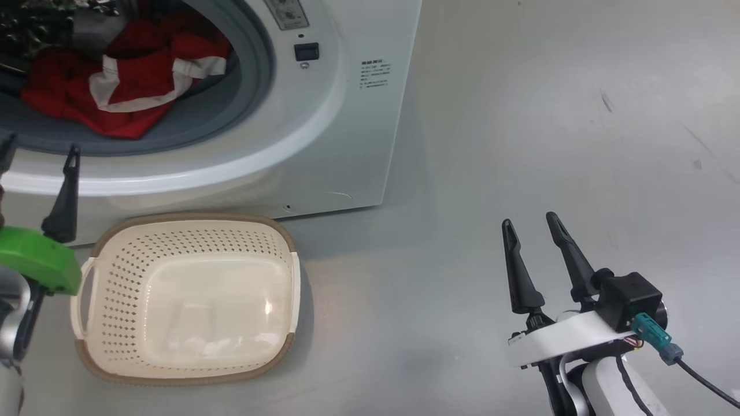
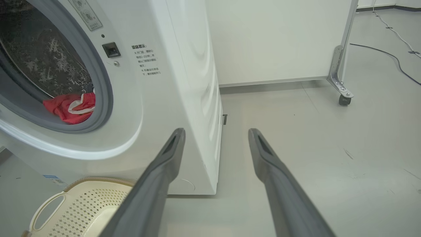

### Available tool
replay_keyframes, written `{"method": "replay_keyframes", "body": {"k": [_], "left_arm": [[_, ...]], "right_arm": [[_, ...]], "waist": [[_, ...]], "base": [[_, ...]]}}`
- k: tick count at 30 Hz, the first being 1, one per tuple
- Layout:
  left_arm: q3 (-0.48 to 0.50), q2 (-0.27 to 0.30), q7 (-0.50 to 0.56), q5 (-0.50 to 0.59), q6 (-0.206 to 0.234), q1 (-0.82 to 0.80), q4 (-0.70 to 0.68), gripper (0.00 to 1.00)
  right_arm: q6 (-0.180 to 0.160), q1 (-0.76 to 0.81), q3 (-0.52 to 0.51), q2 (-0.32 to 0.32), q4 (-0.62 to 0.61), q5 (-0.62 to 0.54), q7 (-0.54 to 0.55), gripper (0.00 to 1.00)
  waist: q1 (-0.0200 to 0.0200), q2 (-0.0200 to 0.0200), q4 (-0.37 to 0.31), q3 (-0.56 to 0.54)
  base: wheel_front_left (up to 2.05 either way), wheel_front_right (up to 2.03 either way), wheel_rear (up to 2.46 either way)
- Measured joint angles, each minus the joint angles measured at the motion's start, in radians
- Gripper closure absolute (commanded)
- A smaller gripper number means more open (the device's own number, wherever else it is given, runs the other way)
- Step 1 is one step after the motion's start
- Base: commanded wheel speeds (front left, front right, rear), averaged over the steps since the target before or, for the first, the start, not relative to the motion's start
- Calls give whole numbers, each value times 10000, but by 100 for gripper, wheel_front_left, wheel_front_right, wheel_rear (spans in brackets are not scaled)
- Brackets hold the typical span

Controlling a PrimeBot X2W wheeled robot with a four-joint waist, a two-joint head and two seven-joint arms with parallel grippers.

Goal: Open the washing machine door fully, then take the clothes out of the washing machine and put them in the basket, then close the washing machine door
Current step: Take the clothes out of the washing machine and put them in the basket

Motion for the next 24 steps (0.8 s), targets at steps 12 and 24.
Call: {"method": "replay_keyframes", "body": {"k": [12,24], "left_arm": [[-33,190,1296,-274,-59,-1937,1360,0],[38,94,2470,-685,-117,-3945,2711,0]], "right_arm": [[61,-435,316,207,257,-2,-2,0],[104,-781,568,280,372,-2,-4,0]], "waist": [[0,0,-1224,987],[0,0,-2001,1746]], "base": [[0,0,0],[0,0,0]]}}
